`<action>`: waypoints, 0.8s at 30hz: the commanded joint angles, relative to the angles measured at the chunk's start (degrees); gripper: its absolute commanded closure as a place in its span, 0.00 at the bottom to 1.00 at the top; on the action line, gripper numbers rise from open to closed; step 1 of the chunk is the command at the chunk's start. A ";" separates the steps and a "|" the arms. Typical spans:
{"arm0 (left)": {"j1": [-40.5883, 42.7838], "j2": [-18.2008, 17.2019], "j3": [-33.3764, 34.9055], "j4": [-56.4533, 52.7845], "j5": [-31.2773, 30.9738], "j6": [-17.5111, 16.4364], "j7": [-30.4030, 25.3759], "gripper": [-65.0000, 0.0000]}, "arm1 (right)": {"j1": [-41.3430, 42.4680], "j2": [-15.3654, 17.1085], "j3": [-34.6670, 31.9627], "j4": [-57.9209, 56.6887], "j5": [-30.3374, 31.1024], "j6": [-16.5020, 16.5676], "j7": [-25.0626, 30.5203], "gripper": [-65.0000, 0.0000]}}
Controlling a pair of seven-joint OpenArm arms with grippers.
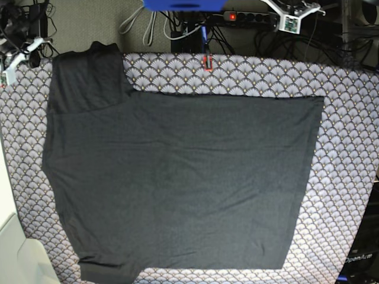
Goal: Fold the T-shirt properly
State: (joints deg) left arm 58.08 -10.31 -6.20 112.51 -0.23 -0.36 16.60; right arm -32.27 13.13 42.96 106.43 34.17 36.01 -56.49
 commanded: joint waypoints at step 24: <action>-10.92 -1.61 -14.24 0.85 -23.02 0.05 17.91 0.99 | 3.66 2.57 -4.76 -4.32 0.42 0.78 0.45 0.62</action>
State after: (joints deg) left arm 46.39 -11.57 -20.01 112.51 -23.07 -0.23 35.62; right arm -28.18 14.76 37.80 101.45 34.20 36.21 -56.31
